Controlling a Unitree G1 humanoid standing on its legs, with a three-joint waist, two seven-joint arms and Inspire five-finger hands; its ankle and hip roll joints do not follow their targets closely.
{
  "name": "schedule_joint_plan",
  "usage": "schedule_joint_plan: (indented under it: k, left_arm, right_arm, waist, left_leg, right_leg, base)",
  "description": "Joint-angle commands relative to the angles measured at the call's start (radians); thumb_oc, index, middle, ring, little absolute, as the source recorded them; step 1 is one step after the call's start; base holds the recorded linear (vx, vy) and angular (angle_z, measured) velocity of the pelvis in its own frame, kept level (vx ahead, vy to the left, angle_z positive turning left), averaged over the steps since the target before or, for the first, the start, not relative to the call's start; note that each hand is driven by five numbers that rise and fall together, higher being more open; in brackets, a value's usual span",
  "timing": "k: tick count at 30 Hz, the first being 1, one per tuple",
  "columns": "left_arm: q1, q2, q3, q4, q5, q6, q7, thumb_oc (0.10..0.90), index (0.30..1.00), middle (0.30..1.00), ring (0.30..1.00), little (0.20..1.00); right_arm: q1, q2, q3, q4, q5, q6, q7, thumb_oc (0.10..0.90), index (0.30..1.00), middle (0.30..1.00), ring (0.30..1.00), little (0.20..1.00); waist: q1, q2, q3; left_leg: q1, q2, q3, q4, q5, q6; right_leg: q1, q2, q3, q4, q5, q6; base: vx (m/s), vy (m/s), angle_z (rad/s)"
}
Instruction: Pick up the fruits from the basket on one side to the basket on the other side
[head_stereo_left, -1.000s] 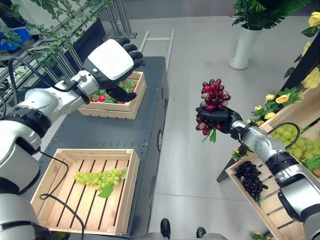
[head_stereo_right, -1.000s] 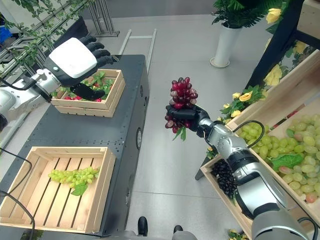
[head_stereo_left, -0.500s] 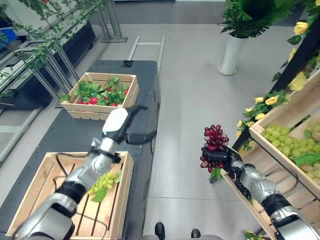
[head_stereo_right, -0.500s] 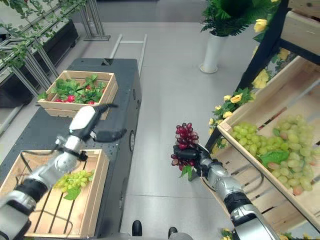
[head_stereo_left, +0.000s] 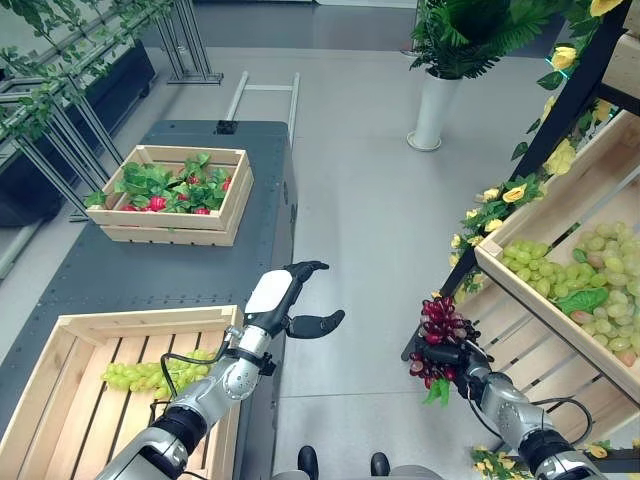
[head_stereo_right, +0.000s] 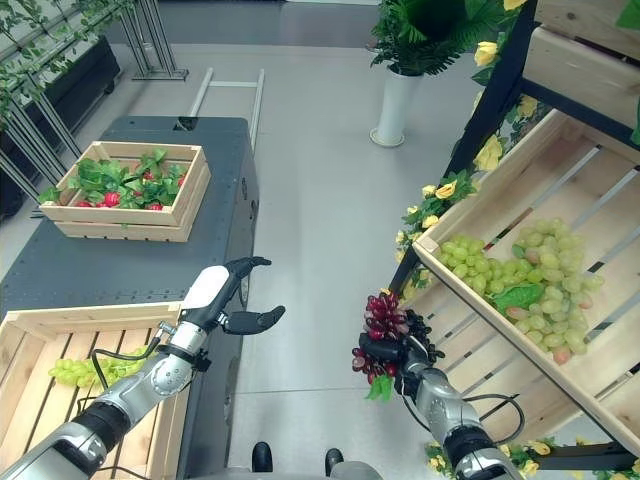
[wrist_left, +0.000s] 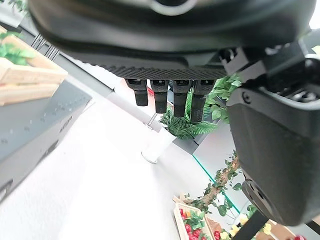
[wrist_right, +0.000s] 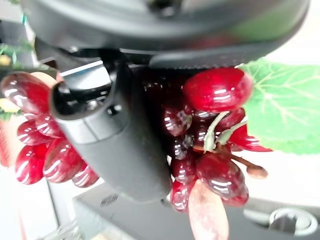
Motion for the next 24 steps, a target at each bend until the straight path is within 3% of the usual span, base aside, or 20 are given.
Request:
schedule_joint_plan:
  k: [1,4,5,7,12,24]
  left_arm:
    - [-0.099,-0.048,0.009,0.008,0.008,-0.074,0.071,0.8,0.9,0.9,0.9,0.9]
    - [-0.112,-0.06,-0.011,0.012,-0.002,-0.059,0.077,0.8,0.9,0.9,0.9,0.9]
    - [-0.13,-0.064,-0.022,0.013,-0.007,-0.055,0.092,0.8,0.9,0.9,0.9,0.9]
    - [-0.138,-0.063,-0.026,0.007,-0.009,-0.054,0.095,0.8,0.9,0.9,0.9,0.9]
    - [-0.239,-0.051,-0.061,-0.011,-0.052,-0.027,0.117,0.8,0.9,0.9,0.9,0.9]
    - [-0.312,-0.029,-0.111,-0.093,-0.117,0.021,0.123,0.8,0.9,0.9,0.9,0.9]
  right_arm:
    - [-0.091,-0.016,-0.084,0.011,-0.025,-0.158,-0.056,0.4,0.3,0.3,0.3,0.3]
    - [-0.094,-0.014,-0.091,0.045,-0.05,-0.185,-0.075,0.4,0.3,0.3,0.3,0.3]
    - [-0.099,-0.02,-0.093,0.062,-0.079,-0.209,-0.111,0.4,0.3,0.3,0.3,0.3]
    - [-0.1,-0.027,-0.098,0.062,-0.083,-0.217,-0.128,0.4,0.3,0.3,0.3,0.3]
    - [-0.161,-0.094,-0.153,0.094,-0.097,-0.269,-0.202,0.4,0.3,0.3,0.3,0.3]
    - [-0.299,-0.257,-0.222,0.126,-0.196,-0.256,-0.371,0.4,0.3,0.3,0.3,0.3]
  waist:
    - [0.008,0.001,-0.015]
    - [0.003,0.002,0.003]
    - [-0.006,0.003,0.035]
    - [-0.01,0.004,0.05]
    - [-0.026,0.002,0.179]
    - [-0.021,0.001,0.315]
  left_leg:
    - [0.045,-0.034,-0.001,0.031,-0.175,0.007]
    - [0.025,-0.03,0.006,0.061,-0.183,0.009]
    - [-0.009,-0.028,0.013,0.128,-0.2,0.012]
    - [-0.033,-0.027,0.013,0.168,-0.211,0.012]
    - [-0.191,-0.023,0.019,0.406,-0.283,0.021]
    - [-0.481,-0.042,-0.001,0.726,-0.38,0.034]
  right_leg:
    - [-0.055,0.059,-0.005,0.025,0.025,-0.022]
    - [-0.078,0.057,-0.007,0.061,0.015,-0.024]
    - [-0.116,0.055,-0.011,0.136,-0.009,-0.028]
    - [-0.138,0.054,-0.013,0.168,-0.02,-0.03]
    - [-0.27,0.043,-0.045,0.362,-0.075,-0.052]
    - [-0.525,0.031,-0.091,0.628,-0.134,-0.083]
  base:
    - [0.0,-0.01,-0.1]
    - [-0.03,0.0,-0.06]
    - [-0.06,0.003,-0.07]
    - [-0.09,0.001,-0.15]
    - [-0.22,0.002,-0.06]
    - [-0.1,-0.001,0.08]
